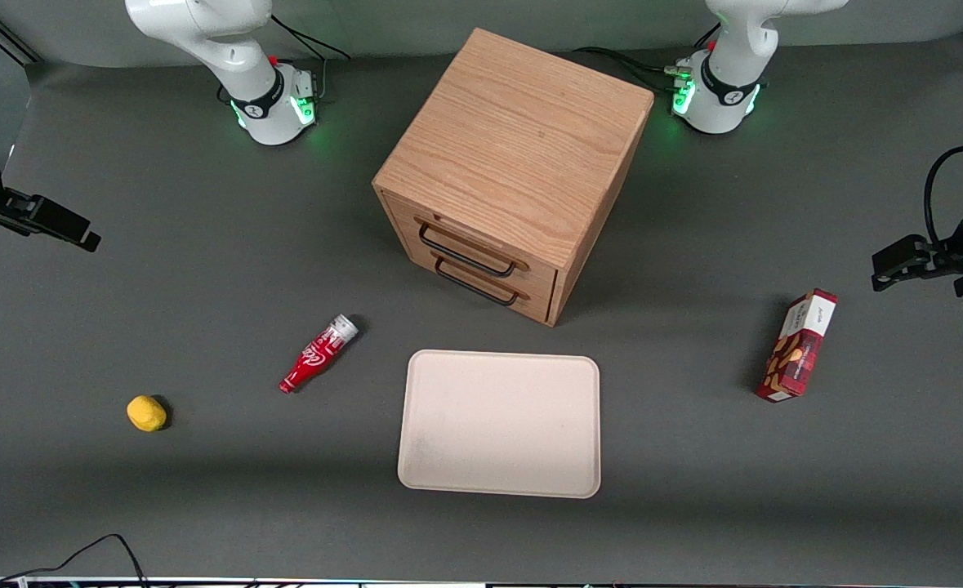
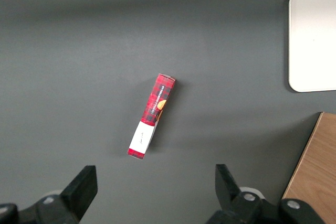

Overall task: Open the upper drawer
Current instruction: 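Move the right gripper toward the upper drawer's black handle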

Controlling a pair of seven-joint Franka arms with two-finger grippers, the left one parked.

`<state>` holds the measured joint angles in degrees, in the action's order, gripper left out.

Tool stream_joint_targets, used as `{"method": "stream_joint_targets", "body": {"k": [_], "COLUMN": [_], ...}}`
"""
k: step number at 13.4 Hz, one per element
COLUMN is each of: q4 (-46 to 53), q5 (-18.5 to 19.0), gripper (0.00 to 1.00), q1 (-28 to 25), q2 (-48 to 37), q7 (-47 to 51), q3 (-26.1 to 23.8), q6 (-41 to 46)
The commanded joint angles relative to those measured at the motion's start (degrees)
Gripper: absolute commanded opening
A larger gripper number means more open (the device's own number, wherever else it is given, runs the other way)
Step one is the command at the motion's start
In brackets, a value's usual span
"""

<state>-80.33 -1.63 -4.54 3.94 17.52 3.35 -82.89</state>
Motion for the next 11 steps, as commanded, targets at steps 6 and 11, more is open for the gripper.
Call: {"method": "stream_joint_targets", "body": {"k": [6,11], "q4": [2.4,1.6], "q5": [-1.0,-1.4], "gripper": [1.0,1.0], "q1": [-2.0,-2.0], "q2": [1.8,1.9], "q7": [-17.1,-30.2], "q3": [-3.0,-13.3], "q6": [1.1,3.1]}}
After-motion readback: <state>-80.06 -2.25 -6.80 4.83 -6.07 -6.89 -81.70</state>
